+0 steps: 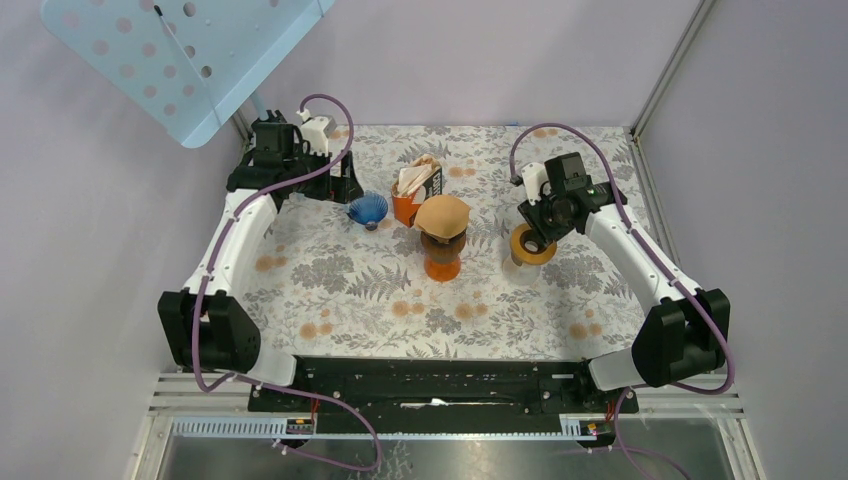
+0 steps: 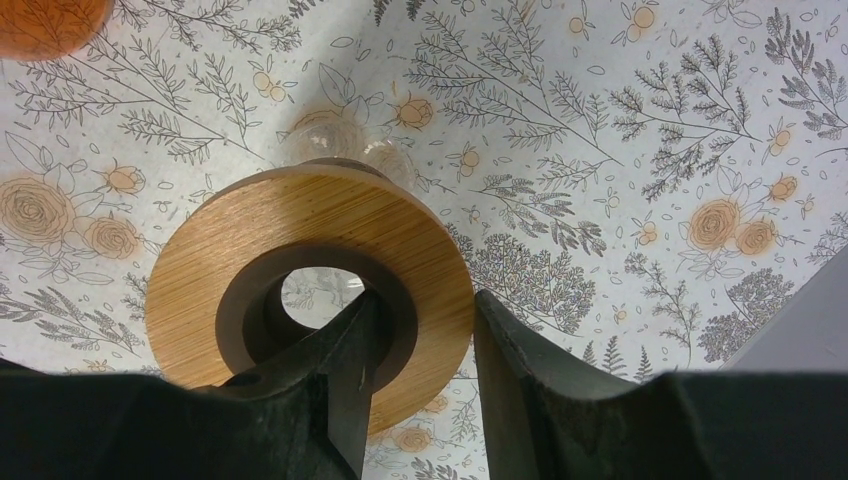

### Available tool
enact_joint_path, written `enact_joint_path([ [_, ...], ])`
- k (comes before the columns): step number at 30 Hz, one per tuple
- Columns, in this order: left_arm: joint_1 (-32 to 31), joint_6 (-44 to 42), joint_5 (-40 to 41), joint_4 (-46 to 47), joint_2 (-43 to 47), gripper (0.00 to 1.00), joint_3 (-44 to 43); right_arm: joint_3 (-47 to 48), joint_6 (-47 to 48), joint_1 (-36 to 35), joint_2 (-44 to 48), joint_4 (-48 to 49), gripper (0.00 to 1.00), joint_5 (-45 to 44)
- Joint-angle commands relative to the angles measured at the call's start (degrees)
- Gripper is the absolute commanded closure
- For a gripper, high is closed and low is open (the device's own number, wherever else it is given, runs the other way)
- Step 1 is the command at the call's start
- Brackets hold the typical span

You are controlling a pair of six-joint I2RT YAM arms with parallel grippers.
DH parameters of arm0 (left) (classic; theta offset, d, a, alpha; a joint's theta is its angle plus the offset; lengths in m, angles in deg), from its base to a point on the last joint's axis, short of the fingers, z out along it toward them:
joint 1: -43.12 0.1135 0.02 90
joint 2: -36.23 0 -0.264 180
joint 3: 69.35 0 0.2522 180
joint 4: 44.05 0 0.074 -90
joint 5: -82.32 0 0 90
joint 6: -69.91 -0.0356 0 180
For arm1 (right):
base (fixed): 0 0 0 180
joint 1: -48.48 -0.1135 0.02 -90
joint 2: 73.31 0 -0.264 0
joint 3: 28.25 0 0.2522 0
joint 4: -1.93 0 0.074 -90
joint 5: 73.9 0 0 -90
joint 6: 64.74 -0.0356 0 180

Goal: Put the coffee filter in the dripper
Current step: Place the dripper holder onto the coffee server, then pick up the coffee dripper from the center of the board.

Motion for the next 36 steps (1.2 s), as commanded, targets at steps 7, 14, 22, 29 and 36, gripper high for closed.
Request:
enact_joint_path([
  [7, 0.4, -2.4, 0.8, 1.2, -1.4, 0.01, 0.2, 2.7, -1.2, -0.3, 0.3, 1.1, 0.44, -0.5],
  [14, 0.4, -4.3, 2.6, 2.7, -2.7, 0.01, 2.7, 6.3, -1.4, -0.3, 1.8, -0.7, 0.24, -0.7],
  [22, 0.1, -5.6, 7.1, 3.5, -8.8, 0.08, 1.9, 9.3, -2.2, -0.3, 6.1, -1.6, 0.19, 0.3],
  [29, -0.4, -2.1, 8.7, 3.6, -16.5, 0.25, -1.4, 7.7, -3.1, -0.3, 8.5, -0.8, 0.19, 0.8],
  [36, -1.2, 1.3, 7.7, 3.6, -21.6, 0.36, -4.4, 5.7, -3.1, -0.3, 9.8, -0.2, 0.19, 0.8],
])
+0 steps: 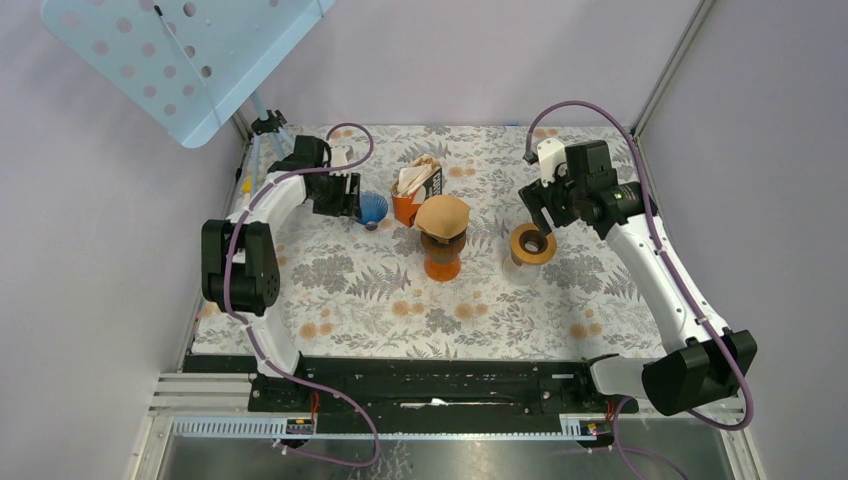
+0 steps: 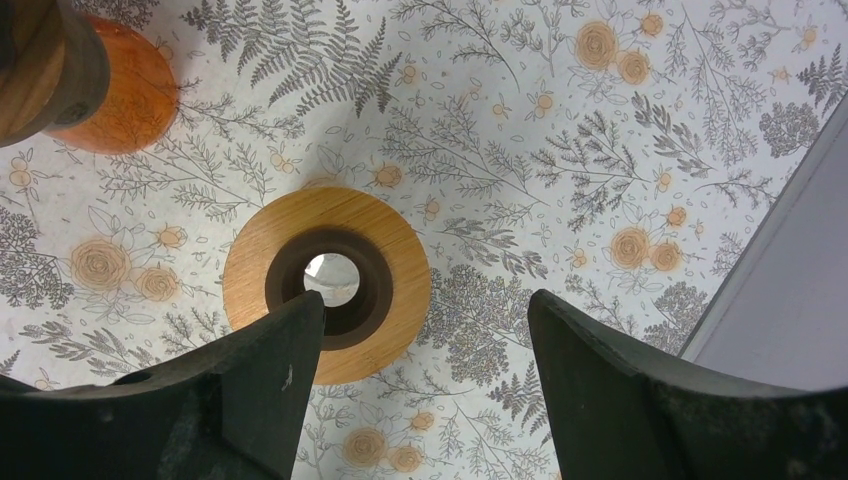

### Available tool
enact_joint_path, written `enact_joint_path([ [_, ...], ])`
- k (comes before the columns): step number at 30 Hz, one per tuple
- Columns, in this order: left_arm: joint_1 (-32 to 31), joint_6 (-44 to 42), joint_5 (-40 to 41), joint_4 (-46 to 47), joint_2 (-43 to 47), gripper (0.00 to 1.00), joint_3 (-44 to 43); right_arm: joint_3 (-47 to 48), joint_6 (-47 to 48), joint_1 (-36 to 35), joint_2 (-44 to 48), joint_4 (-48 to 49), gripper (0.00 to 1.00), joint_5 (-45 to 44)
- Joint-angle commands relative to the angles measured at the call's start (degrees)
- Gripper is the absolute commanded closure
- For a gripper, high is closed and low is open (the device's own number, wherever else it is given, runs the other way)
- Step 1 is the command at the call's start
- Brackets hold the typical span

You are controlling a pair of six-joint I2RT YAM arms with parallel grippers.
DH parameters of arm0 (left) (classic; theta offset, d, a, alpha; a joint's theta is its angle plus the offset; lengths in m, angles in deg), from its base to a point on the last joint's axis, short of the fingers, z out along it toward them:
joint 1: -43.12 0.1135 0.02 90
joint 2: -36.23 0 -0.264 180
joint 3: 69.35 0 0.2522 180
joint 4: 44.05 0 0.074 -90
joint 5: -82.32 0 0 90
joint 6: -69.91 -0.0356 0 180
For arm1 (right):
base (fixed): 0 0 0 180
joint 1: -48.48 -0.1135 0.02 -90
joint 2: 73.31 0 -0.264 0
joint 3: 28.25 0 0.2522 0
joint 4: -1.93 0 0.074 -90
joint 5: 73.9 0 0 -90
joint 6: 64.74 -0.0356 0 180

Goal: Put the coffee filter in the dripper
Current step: Pick up the coffee dripper from the center of the board.

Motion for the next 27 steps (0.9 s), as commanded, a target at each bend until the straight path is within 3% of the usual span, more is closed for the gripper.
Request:
enact_joint_path([
  [1, -0.7, 2.7, -0.3, 2.4, -1.5, 0.37, -4.5, -0.9, -0.8, -0.4, 2.2, 0.7, 0.19, 0.8],
  [16, -2.2, 5.3, 3.8, 3.0, -5.7, 0.55, -7.0, -2.4, -0.8, -0.4, 2.9, 1.0, 0.19, 1.6],
  [27, -2.3, 4.9, 3.6, 2.8, -6.6, 0.79, -7.8, -2.2, -1.1, -0.3, 3.6, 0.7, 0.19, 2.0],
])
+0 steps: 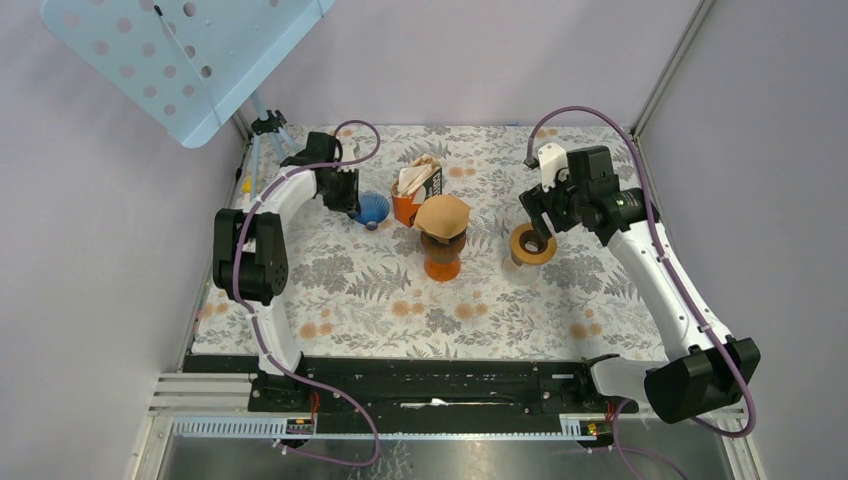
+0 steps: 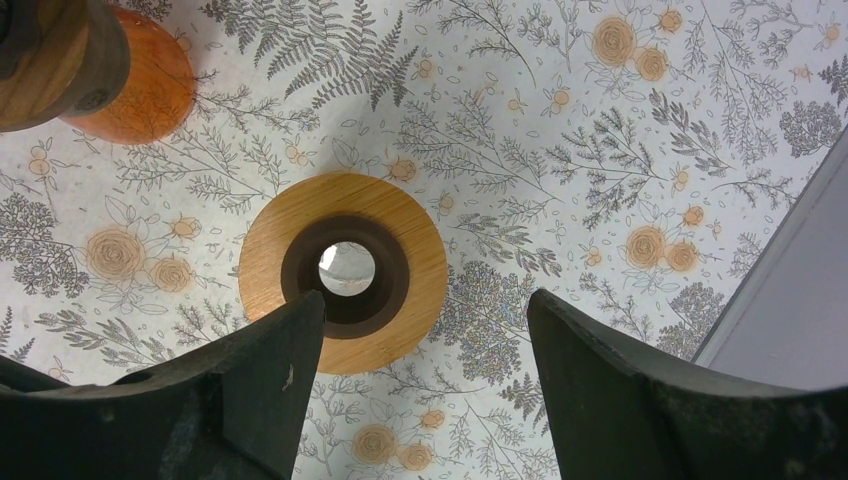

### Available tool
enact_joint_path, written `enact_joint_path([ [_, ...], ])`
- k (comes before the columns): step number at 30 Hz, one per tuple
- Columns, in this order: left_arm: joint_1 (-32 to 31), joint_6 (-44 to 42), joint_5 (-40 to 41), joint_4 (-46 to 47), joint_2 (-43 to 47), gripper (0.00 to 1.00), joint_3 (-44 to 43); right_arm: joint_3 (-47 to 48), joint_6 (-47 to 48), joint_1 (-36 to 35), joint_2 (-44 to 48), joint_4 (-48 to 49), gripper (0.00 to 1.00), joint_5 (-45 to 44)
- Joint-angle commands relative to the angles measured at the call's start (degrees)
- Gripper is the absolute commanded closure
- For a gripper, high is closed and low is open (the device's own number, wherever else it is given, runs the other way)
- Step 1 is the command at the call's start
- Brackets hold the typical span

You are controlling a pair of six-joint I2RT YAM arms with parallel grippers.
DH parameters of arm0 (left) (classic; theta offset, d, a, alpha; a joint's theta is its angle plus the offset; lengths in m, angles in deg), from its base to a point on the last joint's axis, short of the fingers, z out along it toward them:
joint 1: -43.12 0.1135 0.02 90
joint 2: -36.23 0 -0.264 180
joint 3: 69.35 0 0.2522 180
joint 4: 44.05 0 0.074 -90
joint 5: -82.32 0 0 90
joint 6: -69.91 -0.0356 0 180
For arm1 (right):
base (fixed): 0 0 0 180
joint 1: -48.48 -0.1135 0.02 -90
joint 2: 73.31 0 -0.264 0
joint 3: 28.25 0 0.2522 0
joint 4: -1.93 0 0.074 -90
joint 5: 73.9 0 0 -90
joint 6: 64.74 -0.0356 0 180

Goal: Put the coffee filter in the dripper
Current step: Pick up the coffee dripper from the center of the board.

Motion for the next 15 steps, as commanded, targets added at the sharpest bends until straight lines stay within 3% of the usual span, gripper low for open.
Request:
enact_joint_path([
  [1, -0.2, -0.1, 0.9, 1.8, -0.6, 0.82, -3.1, 0.2, -0.8, -0.4, 1.7, 0.4, 0.19, 0.6],
  [7, -0.1, -0.9, 0.6, 0.1, -0.1, 0.99, -3.5, 0.5, -0.6, -0.3, 2.2, 0.0, 0.19, 0.7],
  [15, 1.5, -3.0, -3.2, -3.2, 7.0, 1.0, -2.1, 3.1, -0.3, -0.3, 2.6, -1.1, 0.19, 4.9],
])
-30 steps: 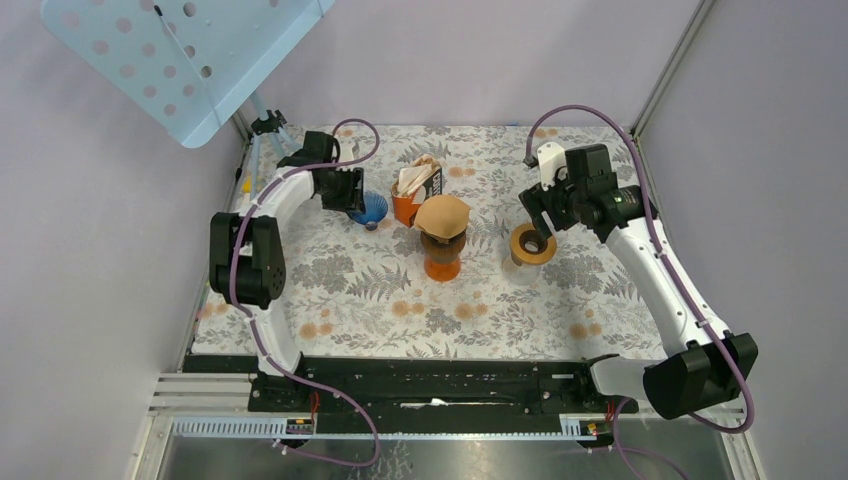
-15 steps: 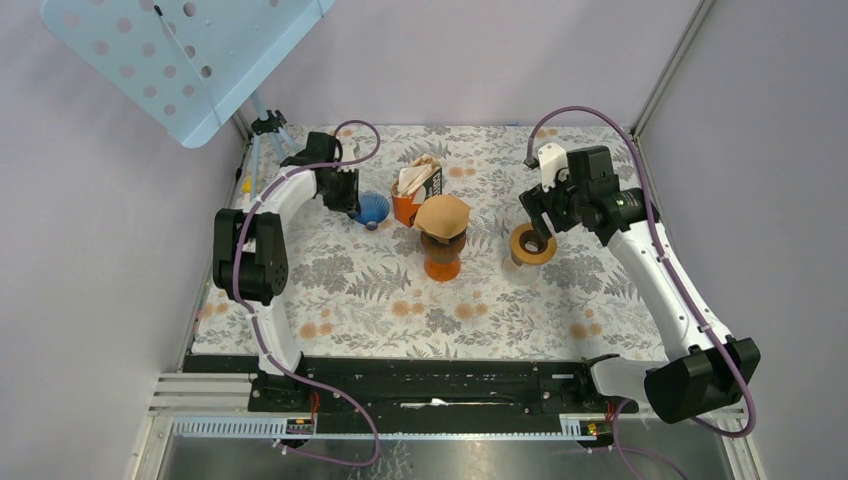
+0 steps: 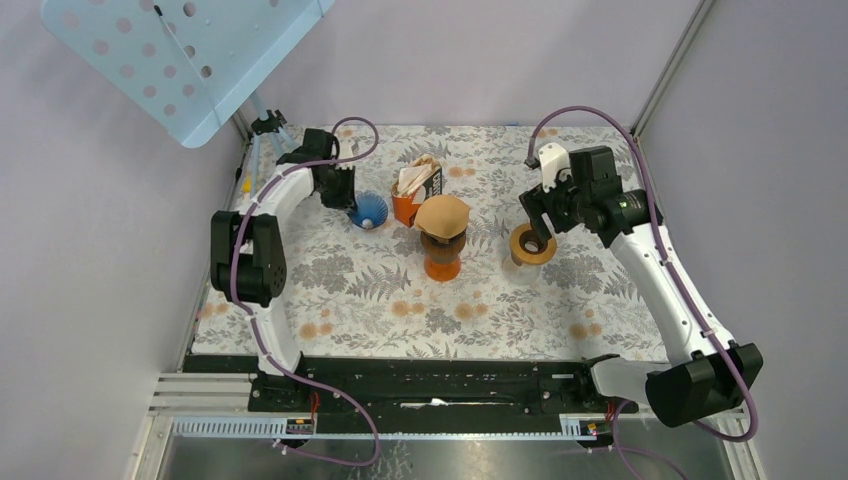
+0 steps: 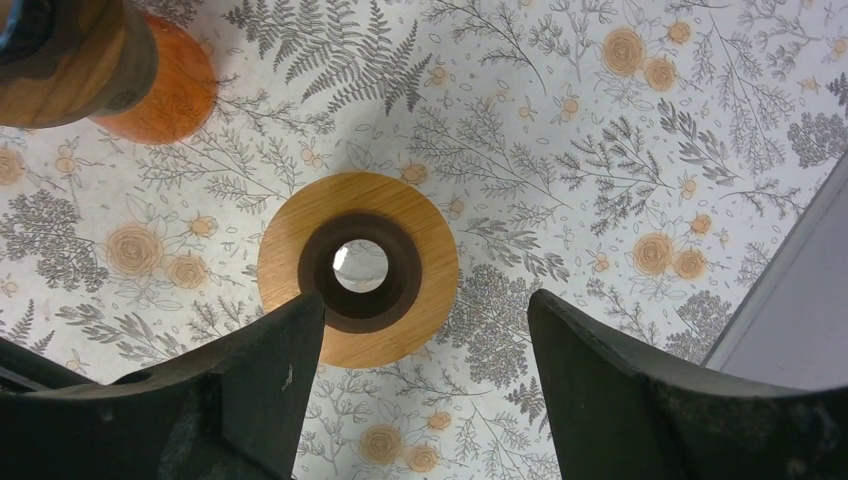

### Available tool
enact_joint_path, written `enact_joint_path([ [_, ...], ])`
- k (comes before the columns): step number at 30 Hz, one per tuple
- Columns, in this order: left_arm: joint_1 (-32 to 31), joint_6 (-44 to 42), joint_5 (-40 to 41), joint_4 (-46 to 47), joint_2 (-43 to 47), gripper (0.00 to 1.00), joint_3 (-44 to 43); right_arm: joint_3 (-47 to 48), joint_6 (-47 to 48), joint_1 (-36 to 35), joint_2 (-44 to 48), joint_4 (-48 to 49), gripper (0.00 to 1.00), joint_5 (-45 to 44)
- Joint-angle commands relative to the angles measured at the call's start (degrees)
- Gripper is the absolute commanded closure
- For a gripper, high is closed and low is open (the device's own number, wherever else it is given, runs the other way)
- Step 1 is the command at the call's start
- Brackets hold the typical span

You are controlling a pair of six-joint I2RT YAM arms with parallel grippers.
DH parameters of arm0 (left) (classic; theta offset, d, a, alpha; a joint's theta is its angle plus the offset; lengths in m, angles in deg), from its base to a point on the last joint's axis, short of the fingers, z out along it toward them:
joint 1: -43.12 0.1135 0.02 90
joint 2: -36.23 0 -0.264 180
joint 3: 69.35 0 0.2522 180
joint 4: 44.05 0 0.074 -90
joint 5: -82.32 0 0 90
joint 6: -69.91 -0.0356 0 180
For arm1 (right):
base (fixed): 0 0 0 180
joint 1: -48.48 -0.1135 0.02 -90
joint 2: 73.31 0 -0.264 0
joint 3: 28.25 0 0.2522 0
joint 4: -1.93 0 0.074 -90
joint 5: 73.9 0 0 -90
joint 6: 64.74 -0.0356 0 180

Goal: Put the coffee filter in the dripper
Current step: Pick up the coffee dripper from the center of the board, then place the coffee dripper in the dripper holder.

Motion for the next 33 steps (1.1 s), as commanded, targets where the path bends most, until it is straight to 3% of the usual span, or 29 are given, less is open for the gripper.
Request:
enact_joint_path([
  [1, 1.4, -2.4, -3.2, -1.7, 8.7, 1.0, 0.0, 3.6, -0.2, -0.4, 1.5, -1.1, 0.19, 5.1],
  [11, 0.7, -2.9, -9.2, -6.7, 25.3, 1.0, -2.8, 14.9, -5.4, -0.9, -2.6, -0.3, 0.21, 17.5],
  [16, -4.3, -2.0, -7.4, -6.8, 29.0, 1.0, -8.0, 22.6, -9.3, -4.9, -6.7, 2.3, 0.23, 22.0],
  [25, -20.1, -1.3, 6.4, -6.8, 24.6, 1.0, -19.7, 34.1, -15.2, -11.3, -14.4, 4.5, 0.24, 24.4],
  [33, -29.6, -1.3, 12.6, -6.7, 17.6, 1.0, -26.7, 32.1, -18.4, -12.5, -14.2, 6.6, 0.26, 21.2],
])
